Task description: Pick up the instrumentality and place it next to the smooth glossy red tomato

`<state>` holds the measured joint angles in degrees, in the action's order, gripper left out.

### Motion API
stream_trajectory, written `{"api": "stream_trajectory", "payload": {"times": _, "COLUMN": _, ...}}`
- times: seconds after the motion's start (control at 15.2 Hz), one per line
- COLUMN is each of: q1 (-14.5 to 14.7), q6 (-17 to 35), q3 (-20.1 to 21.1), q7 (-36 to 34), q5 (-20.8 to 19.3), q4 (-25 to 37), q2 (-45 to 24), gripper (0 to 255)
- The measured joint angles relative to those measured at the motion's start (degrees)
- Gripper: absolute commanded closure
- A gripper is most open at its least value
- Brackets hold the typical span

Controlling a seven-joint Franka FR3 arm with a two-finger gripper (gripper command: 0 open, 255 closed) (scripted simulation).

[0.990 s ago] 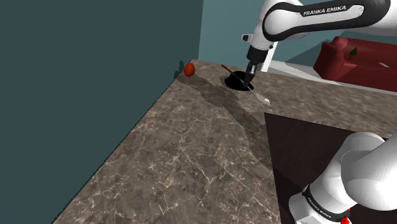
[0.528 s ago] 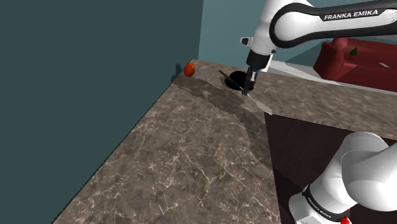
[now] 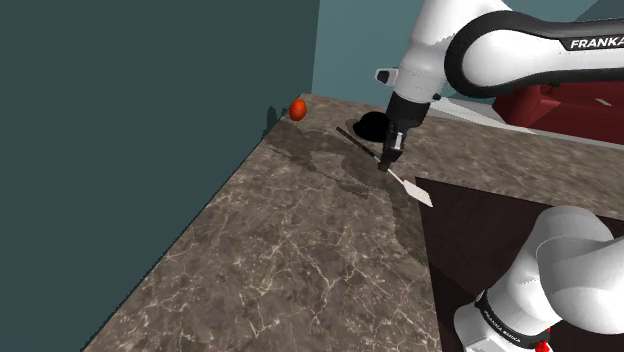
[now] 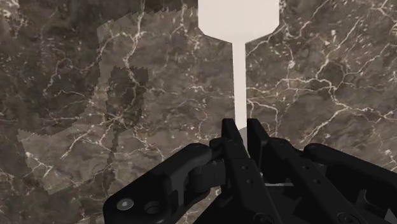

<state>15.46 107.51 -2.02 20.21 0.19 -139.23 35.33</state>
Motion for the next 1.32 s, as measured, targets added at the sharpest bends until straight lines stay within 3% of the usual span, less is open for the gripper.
{"api": "stream_trajectory", "payload": {"times": 0.66, "q1": 6.1, "q6": -1.6, "q3": 11.8, "q7": -13.8, "q5": 6.7, "q4": -2.8, "q2": 4.9, "gripper": 255}}
{"api": "stream_trajectory", "payload": {"times": 1.32, "q1": 11.2, "q6": -1.4, "q3": 24.3, "q7": -28.0, "q5": 13.0, "q4": 0.9, "q2": 2.5, "gripper": 255}}
